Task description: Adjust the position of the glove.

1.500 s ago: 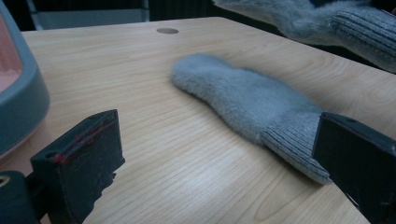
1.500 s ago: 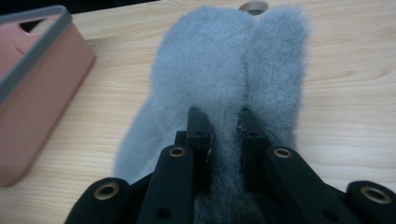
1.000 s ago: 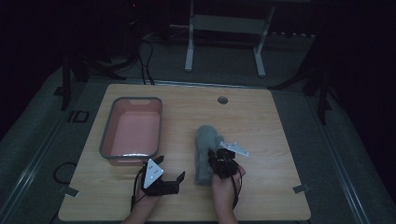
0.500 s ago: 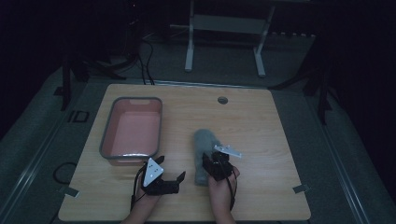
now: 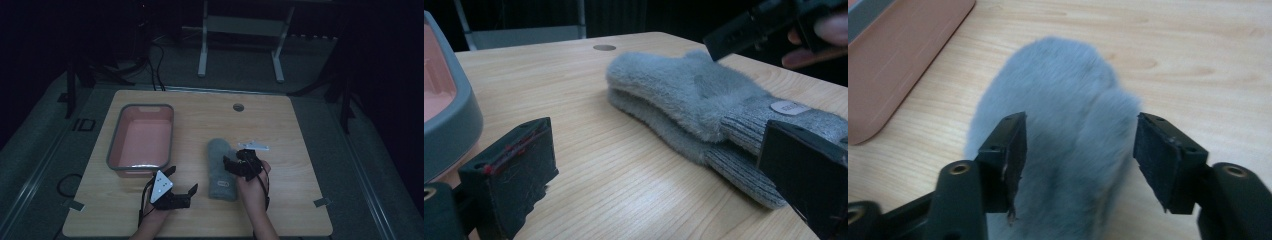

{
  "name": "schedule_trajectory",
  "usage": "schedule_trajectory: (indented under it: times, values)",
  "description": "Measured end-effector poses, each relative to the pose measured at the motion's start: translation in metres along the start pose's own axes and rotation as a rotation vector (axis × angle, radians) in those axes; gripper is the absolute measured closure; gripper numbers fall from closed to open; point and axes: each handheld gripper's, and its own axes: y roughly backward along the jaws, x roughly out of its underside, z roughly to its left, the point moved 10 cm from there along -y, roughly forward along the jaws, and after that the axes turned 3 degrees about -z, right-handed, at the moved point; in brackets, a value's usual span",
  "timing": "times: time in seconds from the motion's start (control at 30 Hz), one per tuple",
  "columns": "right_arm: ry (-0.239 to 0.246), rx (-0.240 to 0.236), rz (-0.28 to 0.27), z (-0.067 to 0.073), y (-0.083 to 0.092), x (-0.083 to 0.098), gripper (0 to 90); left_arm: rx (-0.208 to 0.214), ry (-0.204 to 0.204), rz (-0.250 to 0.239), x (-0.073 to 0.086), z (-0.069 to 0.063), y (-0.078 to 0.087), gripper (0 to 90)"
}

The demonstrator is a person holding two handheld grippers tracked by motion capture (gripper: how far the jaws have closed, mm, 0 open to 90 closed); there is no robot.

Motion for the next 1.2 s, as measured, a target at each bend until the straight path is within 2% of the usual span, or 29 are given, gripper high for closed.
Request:
schedule_trajectory:
  times: [0.07,0.13,0.17,0.2,0.23,0.3,0.33,0.37,0.4,0.47,0.53,0.67,0.7,0.73,0.77,0.8,0.87,0.93,1.03,1.13,1.2]
  values:
    - [0.019,-0.024,0.006,-0.003,0.000,-0.007,27.3,-0.001,0.012,-0.006,0.000,0.001,0.001,2.6]
    - [0.067,-0.081,0.031,-0.002,-0.001,-0.015,16.6,-0.007,0.020,-0.009,-0.001,0.002,0.001,2.5]
    - [0.067,-0.081,0.031,-0.002,-0.001,-0.015,16.6,-0.007,0.020,-0.009,-0.001,0.002,0.001,2.5]
    - [0.092,-0.113,0.037,0.000,-0.001,-0.018,14.0,-0.005,0.018,-0.009,-0.001,0.002,0.001,2.5]
    - [0.114,-0.122,0.033,0.001,-0.001,-0.022,14.4,-0.002,0.014,-0.009,-0.001,0.001,0.001,2.6]
    - [0.203,-0.116,0.036,0.001,0.000,-0.028,14.1,-0.002,0.009,-0.008,0.000,0.000,0.001,2.5]
    - [0.203,-0.116,0.036,0.001,0.000,-0.028,14.1,0.004,0.011,-0.008,0.000,0.000,0.001,2.5]
    - [0.290,-0.106,0.015,-0.001,0.001,-0.031,14.1,0.010,0.018,-0.007,0.000,0.000,0.001,2.5]
    - [0.290,-0.106,0.015,-0.001,0.001,-0.031,14.1,0.013,0.030,0.006,0.001,0.001,0.001,2.5]
    - [0.328,-0.128,0.018,-0.005,0.004,-0.030,14.1,0.018,0.055,0.019,0.002,0.003,0.002,2.5]
    - [0.344,-0.176,-0.002,-0.011,0.007,-0.029,14.2,0.025,0.079,0.041,0.003,0.005,0.001,2.5]
    - [0.391,-0.195,-0.100,-0.033,0.017,-0.028,14.5,0.027,0.089,0.046,0.003,0.005,0.001,2.5]
    - [0.392,-0.190,-0.148,-0.042,0.021,-0.025,15.3,0.027,0.089,0.056,0.003,0.004,0.001,2.5]
    - [0.392,-0.190,-0.148,-0.042,0.021,-0.025,15.3,0.032,0.090,0.065,0.003,0.003,0.001,2.5]
    - [0.383,-0.209,-0.152,-0.044,0.024,-0.021,15.3,0.042,0.094,0.080,0.003,0.002,0.000,2.5]
    - [0.389,-0.198,-0.122,-0.051,0.027,-0.011,17.4,0.049,0.102,0.095,0.002,0.000,-0.001,2.4]
    - [0.382,-0.198,-0.108,-0.053,0.028,-0.006,17.0,0.057,0.120,0.115,0.001,-0.002,-0.003,2.4]
    - [0.350,-0.245,-0.098,-0.053,0.030,0.003,16.6,0.057,0.126,0.130,-0.001,-0.005,-0.006,2.4]
    - [0.318,-0.283,-0.074,-0.053,0.031,0.016,14.7,0.071,0.127,0.138,-0.006,-0.013,-0.010,2.4]
    - [0.286,-0.273,-0.051,-0.054,0.029,0.026,14.8,0.095,0.130,0.178,-0.009,-0.021,-0.019,2.4]
    - [0.269,-0.285,-0.042,-0.052,0.026,0.032,14.7,0.108,0.123,0.196,-0.014,-0.025,-0.025,2.4]
